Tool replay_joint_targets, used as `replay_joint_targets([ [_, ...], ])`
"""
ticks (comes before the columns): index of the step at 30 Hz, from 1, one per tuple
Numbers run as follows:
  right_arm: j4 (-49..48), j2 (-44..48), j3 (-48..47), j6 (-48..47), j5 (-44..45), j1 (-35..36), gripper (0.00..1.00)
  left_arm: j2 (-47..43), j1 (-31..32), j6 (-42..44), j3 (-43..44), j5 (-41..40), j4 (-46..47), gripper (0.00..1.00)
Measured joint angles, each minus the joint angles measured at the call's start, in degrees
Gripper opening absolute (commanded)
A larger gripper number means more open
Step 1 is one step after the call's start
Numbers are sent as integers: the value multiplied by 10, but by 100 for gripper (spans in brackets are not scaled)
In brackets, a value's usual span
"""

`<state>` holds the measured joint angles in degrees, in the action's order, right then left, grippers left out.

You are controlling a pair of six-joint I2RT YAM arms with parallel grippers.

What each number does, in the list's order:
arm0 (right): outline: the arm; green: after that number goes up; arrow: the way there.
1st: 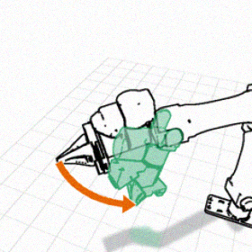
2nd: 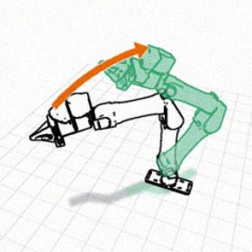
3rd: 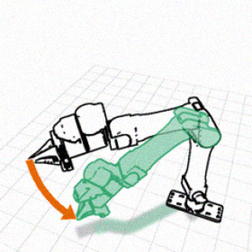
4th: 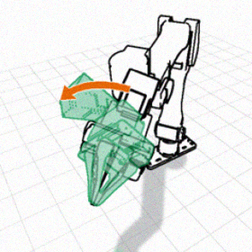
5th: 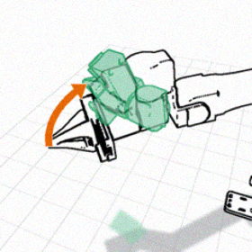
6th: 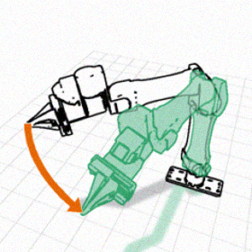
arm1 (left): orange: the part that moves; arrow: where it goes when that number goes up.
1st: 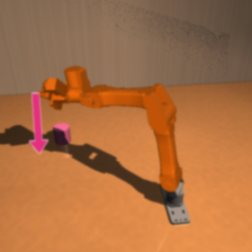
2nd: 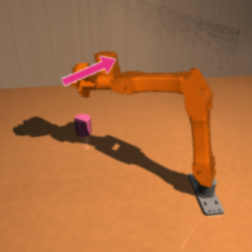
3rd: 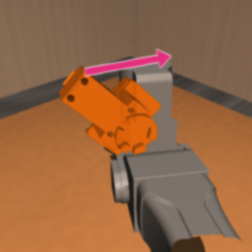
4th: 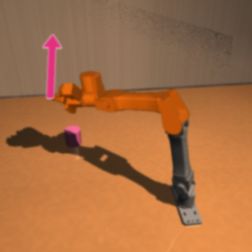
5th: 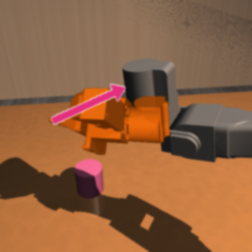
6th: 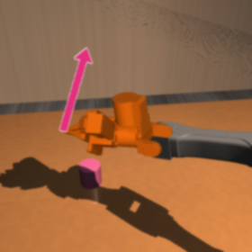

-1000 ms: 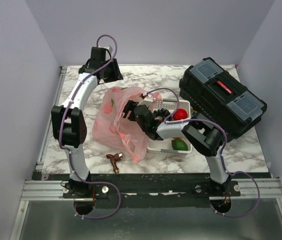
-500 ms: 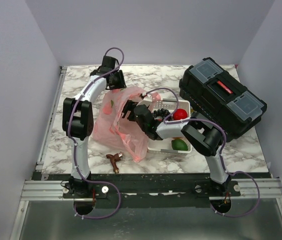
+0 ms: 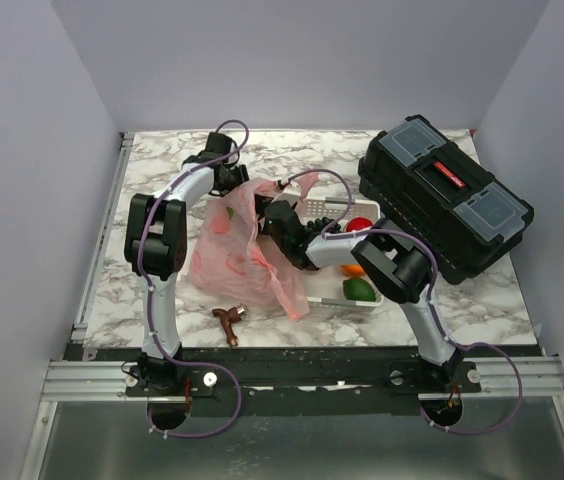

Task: Take the fake fruits out of the plastic bag
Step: Take out the fake fruit from the plastic bag.

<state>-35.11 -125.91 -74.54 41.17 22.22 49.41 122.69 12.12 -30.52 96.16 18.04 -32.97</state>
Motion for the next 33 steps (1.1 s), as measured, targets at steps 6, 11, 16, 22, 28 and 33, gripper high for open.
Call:
replay_joint_targets([
  [6, 31, -32, -43, -12, -12, 0, 95, -3, 0, 0, -23, 22, 3, 40],
  [11, 45, -39, -46, -16, -22, 0, 95, -3, 0, 0, -23, 33, 7, 40],
  [16, 54, -56, -73, -27, -20, 0, 70, -3, 0, 0, -23, 41, 7, 40],
  [22, 65, -55, -77, -42, -17, 0, 38, -9, 0, 3, -8, 22, -28, 49],
  [28, 84, -23, -42, -51, -20, 0, 22, -101, -15, 8, -26, -19, -68, 80],
  [33, 100, -10, -38, -55, -25, 0, 14, -235, -35, 18, -38, -51, -76, 98],
])
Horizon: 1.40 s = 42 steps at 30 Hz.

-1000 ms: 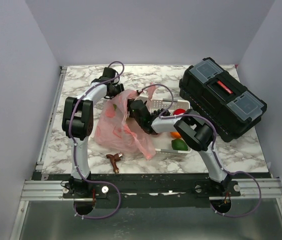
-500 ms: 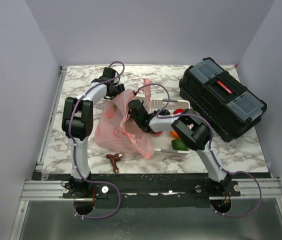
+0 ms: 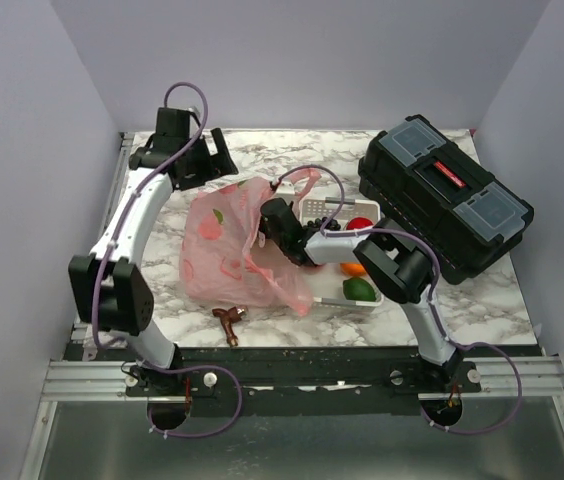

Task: Take the fake fruits out of the plastic bag
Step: Take out the fake fruit from the plastic bag, then move the plastic bag to the center of the board.

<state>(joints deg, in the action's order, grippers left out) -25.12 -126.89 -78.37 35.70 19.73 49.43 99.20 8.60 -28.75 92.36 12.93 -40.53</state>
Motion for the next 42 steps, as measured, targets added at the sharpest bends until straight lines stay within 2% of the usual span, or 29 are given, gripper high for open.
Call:
replay_joint_targets([
  [5, 15, 25, 14, -3, -9, 0, 12, -143, 0, 18, -63, -30, -1, 99],
  [10, 22, 45, 20, -3, -21, 0, 11, -198, 2, 48, -108, -50, -20, 99],
  [16, 28, 68, 30, -2, -27, 0, 10, -325, 14, 56, -243, -1, -17, 99],
  [19, 32, 68, 30, 1, -34, 0, 9, -414, 81, 54, -305, 8, -3, 99],
  [22, 41, 68, 30, 5, -44, 0, 9, -465, 151, 49, -350, -1, 23, 96],
  [27, 51, 72, 32, 11, -55, 0, 9, -483, 174, 38, -410, -51, 53, 91],
  [29, 52, 80, 39, 15, -59, 0, 9, -459, 174, 38, -413, -73, 56, 86],
  [33, 57, 97, 47, 19, -76, 0, 9, -402, 174, 42, -402, -108, 61, 63],
  [40, 92, 124, 50, 15, -121, 0, 9, -354, 174, 57, -396, -185, 63, 41],
  [42, 100, 135, 58, 11, -132, 0, 9, -346, 172, 63, -394, -200, 61, 28],
])
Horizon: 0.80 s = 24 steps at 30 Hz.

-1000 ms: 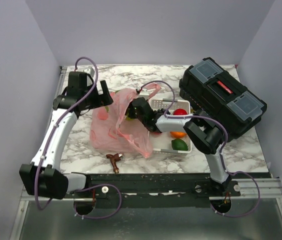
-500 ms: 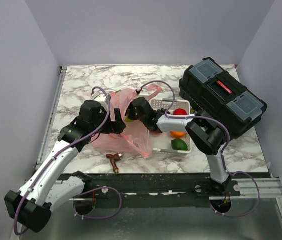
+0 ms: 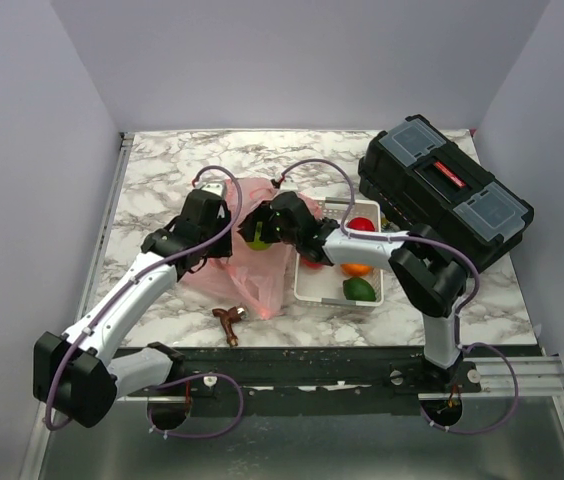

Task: Take the fake fruits out of the plastic bag
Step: Move the plastic bag to the center of the board.

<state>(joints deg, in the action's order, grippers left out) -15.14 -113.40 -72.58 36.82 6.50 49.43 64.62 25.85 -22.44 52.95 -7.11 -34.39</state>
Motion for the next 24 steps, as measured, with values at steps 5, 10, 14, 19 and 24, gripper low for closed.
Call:
replay_joint_targets([
  [5, 9, 24, 16, -6, -19, 0, 8, 23, -10, 11, 22, -15, -6, 0],
  [10, 5, 43, 43, -9, -25, 0, 7, 43, -27, 19, 47, -16, -14, 0],
  [14, 5, 59, 63, -9, -31, 0, 7, 71, -49, 24, 66, -18, -18, 0],
  [19, 2, 75, 66, -9, -56, 1, 7, 96, -86, 24, 81, -19, -17, 0],
  [24, 1, 103, 74, -9, -73, 1, 6, 95, -113, 27, 82, -29, -17, 0],
])
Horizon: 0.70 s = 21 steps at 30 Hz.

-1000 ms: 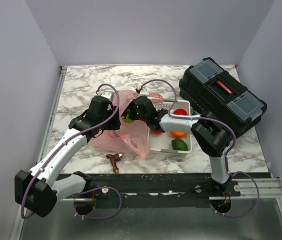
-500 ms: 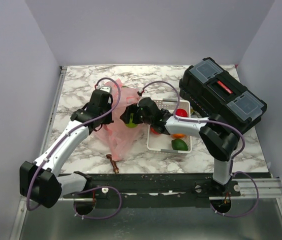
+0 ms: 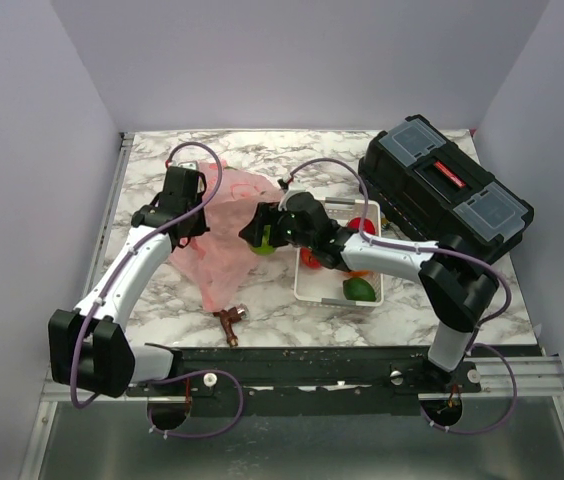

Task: Take the fake fruits out of the plastic bag
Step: Move the plastic bag to the center of the board.

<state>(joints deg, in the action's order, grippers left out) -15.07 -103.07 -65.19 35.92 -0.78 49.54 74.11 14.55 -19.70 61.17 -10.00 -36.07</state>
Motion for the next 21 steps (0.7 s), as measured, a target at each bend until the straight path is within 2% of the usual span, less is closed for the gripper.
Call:
replay_joint_targets([
  [6, -1, 28, 9, 0, -11, 0, 5, -22, -19, -5, 0, -9, 1, 0],
  [21, 23, 83, 21, -10, 8, 0, 4, -28, -22, -19, -3, -9, 24, 0],
])
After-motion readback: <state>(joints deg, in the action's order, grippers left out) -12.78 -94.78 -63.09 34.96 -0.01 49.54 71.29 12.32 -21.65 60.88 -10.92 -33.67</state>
